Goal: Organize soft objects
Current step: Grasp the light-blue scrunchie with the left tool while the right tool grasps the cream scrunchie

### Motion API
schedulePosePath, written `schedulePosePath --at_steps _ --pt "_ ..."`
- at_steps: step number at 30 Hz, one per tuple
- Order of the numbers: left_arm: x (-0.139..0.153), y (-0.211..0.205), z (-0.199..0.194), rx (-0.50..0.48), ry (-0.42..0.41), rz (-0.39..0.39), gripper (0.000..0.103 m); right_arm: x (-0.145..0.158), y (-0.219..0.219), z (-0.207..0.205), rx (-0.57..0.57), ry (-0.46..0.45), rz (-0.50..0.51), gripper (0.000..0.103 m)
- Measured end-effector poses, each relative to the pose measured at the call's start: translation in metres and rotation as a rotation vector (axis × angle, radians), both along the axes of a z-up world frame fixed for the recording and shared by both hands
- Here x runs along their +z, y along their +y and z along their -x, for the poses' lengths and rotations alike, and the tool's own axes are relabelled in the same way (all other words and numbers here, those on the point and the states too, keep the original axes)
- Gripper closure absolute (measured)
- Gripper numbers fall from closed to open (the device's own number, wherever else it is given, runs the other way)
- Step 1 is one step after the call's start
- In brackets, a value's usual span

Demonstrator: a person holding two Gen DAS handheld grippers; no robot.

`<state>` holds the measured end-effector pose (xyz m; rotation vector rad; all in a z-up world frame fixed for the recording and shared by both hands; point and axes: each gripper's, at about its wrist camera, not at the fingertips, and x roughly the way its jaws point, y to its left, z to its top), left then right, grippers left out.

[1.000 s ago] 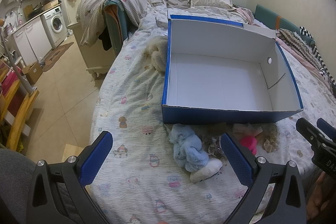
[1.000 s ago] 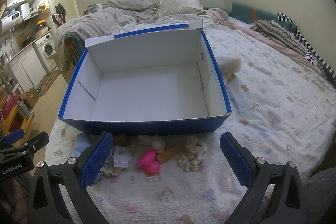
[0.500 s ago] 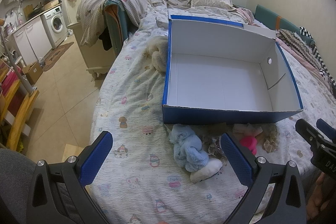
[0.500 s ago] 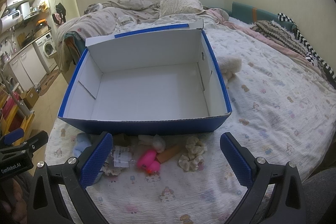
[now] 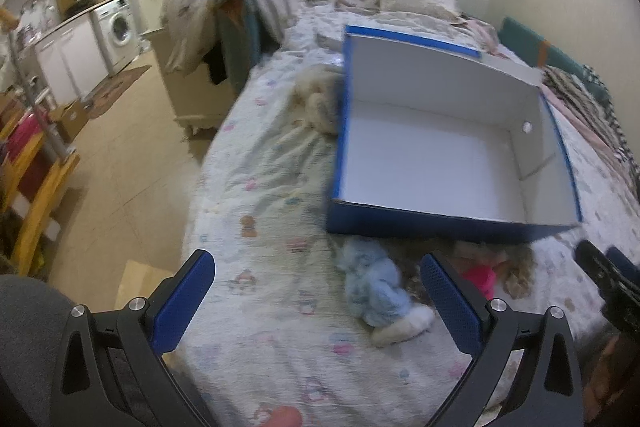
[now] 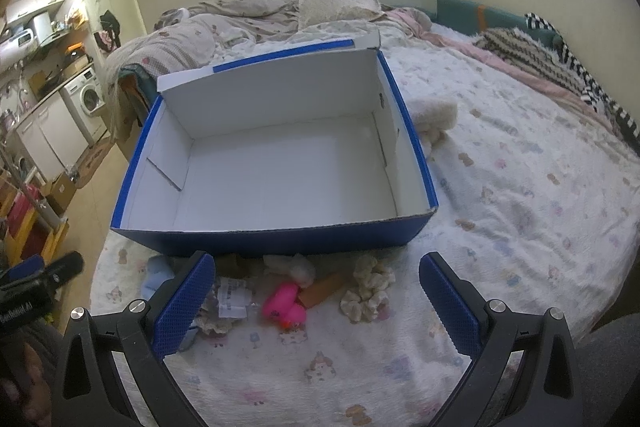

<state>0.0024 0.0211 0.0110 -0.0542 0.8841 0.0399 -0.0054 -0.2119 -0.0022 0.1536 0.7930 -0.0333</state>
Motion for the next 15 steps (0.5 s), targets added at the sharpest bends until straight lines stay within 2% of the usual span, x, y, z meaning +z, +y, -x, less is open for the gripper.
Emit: schedulePosePath --at_steps 4,7,15 --pt "-0.002 0.015 -0.010 0.066 0.054 -0.025 0.000 0.003 -0.014 -0.001 -0.035 0.012 -0.034 0.000" --pt "-0.005 0.025 -0.023 0.089 0.109 -0.004 0.000 -0.002 -0.024 -0.004 -0.066 0.036 -0.061 0.000" --pt "-0.023 0.019 -0.056 0.077 0.250 0.052 0.002 -0.014 -0.027 -0.009 -0.080 0.089 -0.077 0.000"
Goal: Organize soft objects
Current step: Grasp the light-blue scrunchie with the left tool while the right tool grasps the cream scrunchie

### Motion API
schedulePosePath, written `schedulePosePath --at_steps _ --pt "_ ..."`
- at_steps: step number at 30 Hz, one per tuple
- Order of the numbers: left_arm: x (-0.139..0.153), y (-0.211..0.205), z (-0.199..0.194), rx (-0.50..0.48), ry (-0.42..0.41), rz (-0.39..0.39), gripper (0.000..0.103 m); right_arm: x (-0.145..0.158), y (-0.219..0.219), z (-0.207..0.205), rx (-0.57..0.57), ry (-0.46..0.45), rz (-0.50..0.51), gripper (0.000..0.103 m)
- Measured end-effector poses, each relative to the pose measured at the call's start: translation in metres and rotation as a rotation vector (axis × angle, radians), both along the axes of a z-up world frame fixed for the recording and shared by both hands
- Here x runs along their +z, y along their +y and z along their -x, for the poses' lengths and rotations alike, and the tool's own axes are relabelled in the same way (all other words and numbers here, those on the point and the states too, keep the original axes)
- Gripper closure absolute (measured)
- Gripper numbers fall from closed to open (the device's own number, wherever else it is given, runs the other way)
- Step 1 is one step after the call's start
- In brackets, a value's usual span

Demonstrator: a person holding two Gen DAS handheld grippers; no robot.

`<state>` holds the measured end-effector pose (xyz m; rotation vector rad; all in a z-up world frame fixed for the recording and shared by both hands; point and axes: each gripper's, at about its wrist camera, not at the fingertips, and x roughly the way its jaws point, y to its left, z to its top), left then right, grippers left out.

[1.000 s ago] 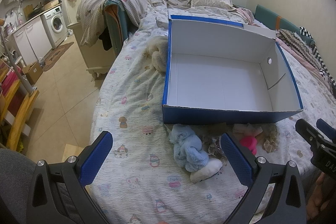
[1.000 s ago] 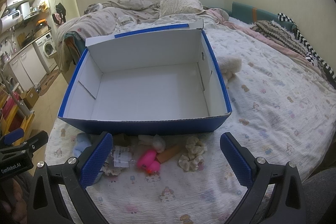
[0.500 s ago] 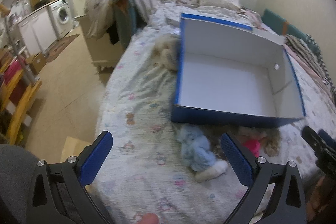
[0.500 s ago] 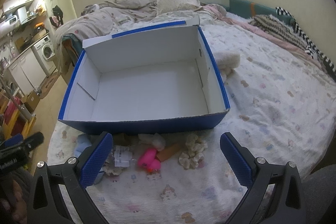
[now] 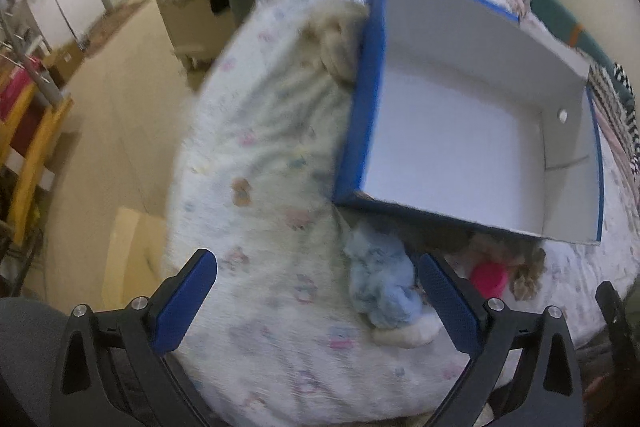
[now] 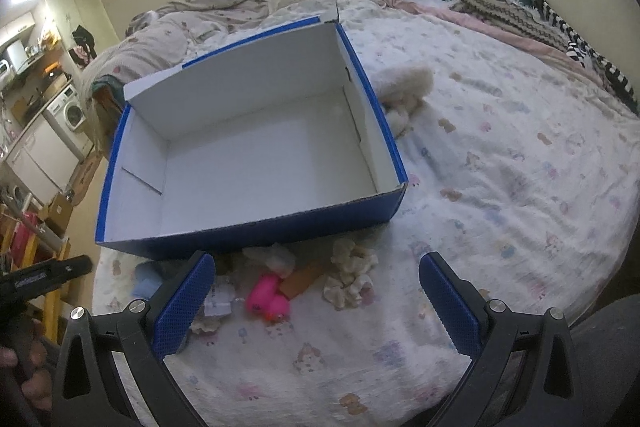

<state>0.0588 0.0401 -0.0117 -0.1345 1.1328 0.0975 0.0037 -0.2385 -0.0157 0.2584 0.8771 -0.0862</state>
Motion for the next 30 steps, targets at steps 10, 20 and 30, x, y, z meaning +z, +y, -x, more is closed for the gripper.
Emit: schedulePosePath --at_steps 10,20,30 --pt "-0.085 -0.036 -0.022 -0.031 0.281 0.094 0.032 -0.009 -0.005 -0.002 -0.025 0.029 -0.001 0.000" --pt "-0.109 -0.033 -0.015 -0.060 0.342 0.245 0.090 -0.016 -0.013 -0.007 -0.057 0.059 -0.032 0.000" --pt "-0.041 -0.013 0.012 -0.135 0.247 0.145 0.093 -0.008 -0.051 -0.029 -0.005 0.153 -0.151 0.000"
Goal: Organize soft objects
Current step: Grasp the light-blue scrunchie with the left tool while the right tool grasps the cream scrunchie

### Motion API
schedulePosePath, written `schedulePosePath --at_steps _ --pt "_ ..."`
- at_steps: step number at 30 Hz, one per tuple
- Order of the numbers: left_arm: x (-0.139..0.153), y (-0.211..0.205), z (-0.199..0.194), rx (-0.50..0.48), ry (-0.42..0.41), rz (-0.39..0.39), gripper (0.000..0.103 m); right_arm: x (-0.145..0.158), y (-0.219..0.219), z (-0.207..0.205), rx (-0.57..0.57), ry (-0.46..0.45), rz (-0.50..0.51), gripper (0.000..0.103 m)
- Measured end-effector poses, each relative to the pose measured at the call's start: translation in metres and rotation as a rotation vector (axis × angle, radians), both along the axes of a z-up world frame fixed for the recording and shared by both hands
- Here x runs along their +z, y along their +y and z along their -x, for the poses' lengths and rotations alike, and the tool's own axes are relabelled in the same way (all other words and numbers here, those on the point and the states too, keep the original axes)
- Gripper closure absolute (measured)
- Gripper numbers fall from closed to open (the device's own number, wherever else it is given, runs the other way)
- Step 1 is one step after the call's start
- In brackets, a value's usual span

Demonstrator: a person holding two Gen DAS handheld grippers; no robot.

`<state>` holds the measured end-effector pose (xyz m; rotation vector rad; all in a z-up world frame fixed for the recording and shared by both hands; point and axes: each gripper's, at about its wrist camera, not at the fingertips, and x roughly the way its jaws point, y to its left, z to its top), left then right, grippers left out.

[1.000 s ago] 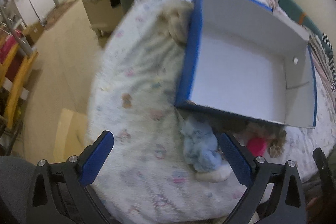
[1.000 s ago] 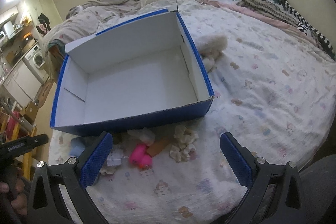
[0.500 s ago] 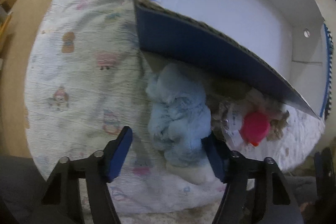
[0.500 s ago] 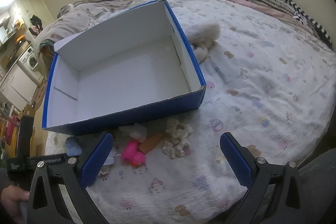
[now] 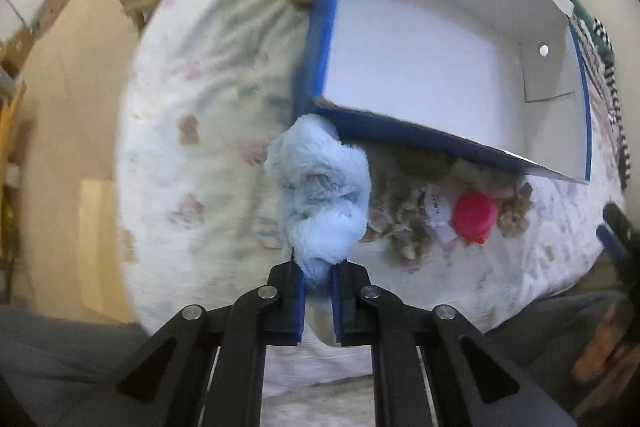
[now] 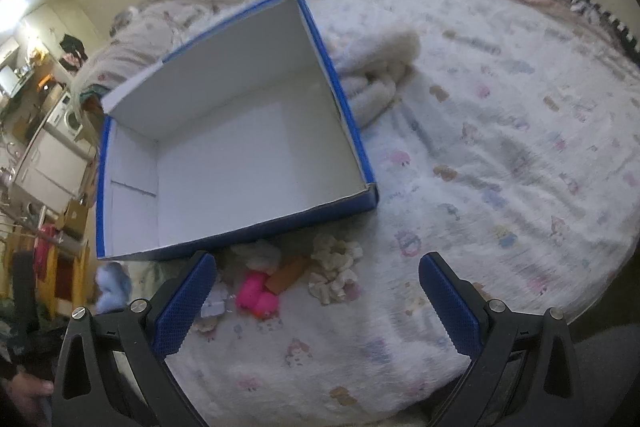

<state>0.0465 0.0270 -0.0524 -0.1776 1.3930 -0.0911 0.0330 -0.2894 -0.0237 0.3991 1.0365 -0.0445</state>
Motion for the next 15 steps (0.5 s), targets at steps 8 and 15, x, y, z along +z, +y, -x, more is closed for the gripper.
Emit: schedulePosePath --at_steps 8,15 --pt "-0.006 0.015 -0.011 -0.004 -0.044 -0.048 0.093 -0.062 -0.013 -0.033 0.005 0.282 -0.074 0.029" --pt "-0.012 0.014 -0.013 0.019 -0.054 -0.044 0.093 -0.100 0.016 -0.052 0.027 0.345 0.010 0.043"
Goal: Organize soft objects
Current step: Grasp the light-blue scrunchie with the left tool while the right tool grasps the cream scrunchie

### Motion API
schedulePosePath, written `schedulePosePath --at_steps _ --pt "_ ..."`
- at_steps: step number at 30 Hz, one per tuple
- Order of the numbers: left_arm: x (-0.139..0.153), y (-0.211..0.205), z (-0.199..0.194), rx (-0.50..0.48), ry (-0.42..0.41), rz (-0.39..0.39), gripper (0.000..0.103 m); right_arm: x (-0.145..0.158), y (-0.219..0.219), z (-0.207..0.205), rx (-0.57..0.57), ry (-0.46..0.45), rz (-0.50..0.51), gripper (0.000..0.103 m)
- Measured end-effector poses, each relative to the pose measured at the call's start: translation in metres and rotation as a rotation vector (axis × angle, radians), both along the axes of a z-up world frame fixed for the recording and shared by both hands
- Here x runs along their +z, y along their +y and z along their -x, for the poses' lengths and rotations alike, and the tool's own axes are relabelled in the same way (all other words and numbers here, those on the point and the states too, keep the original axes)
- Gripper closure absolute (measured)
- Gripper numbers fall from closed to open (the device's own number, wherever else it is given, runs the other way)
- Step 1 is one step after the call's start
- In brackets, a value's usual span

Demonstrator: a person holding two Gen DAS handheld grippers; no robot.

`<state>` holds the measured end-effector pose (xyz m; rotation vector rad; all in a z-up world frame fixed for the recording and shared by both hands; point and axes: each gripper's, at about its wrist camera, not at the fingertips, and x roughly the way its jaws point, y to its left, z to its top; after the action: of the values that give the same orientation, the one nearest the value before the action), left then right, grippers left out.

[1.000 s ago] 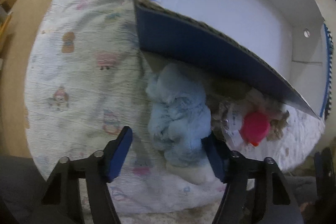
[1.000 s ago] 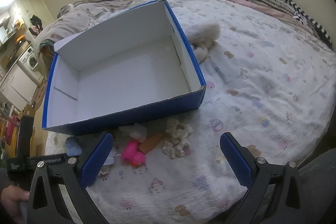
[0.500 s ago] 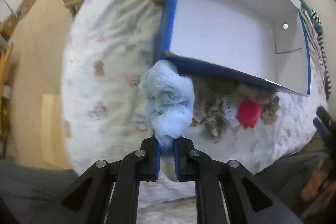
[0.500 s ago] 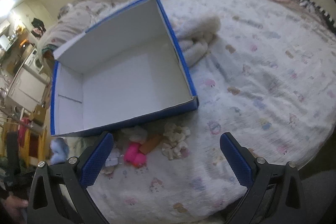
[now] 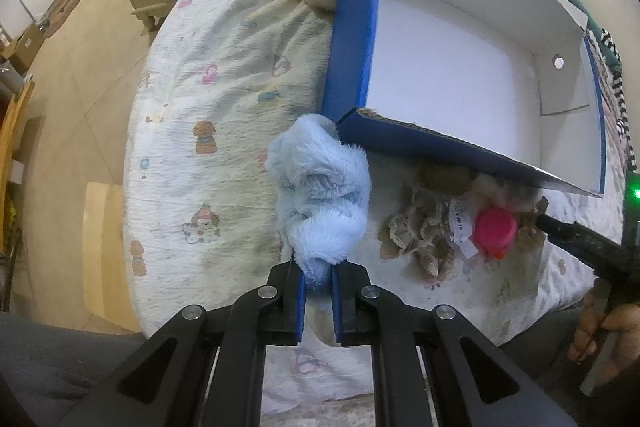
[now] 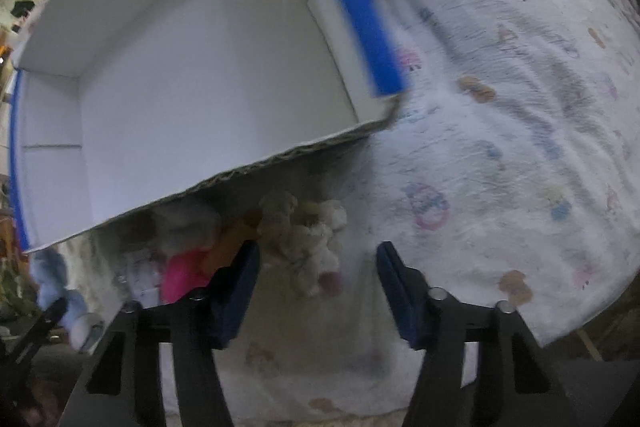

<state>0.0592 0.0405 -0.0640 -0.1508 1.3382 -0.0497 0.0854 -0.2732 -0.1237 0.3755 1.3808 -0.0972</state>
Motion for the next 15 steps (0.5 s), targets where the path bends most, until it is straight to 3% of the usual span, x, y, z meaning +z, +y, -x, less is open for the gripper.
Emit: schedulePosePath --at_steps 3,5,6,15 --pt "-0.002 0.002 0.001 0.009 0.005 0.001 0.093 -0.011 0.008 -0.002 0.009 0.018 0.009 0.054" --pt "-0.004 0.001 0.002 0.009 0.009 0.004 0.093 -0.012 0.010 -0.002 0.019 0.009 0.001 0.083" --pt "-0.004 -0.001 0.003 0.008 0.008 0.003 0.093 -0.012 0.009 0.000 0.019 0.005 -0.012 0.086" --pt "-0.002 -0.003 0.004 0.006 -0.014 -0.011 0.093 0.031 0.010 0.037 0.002 -0.104 -0.082 0.089"
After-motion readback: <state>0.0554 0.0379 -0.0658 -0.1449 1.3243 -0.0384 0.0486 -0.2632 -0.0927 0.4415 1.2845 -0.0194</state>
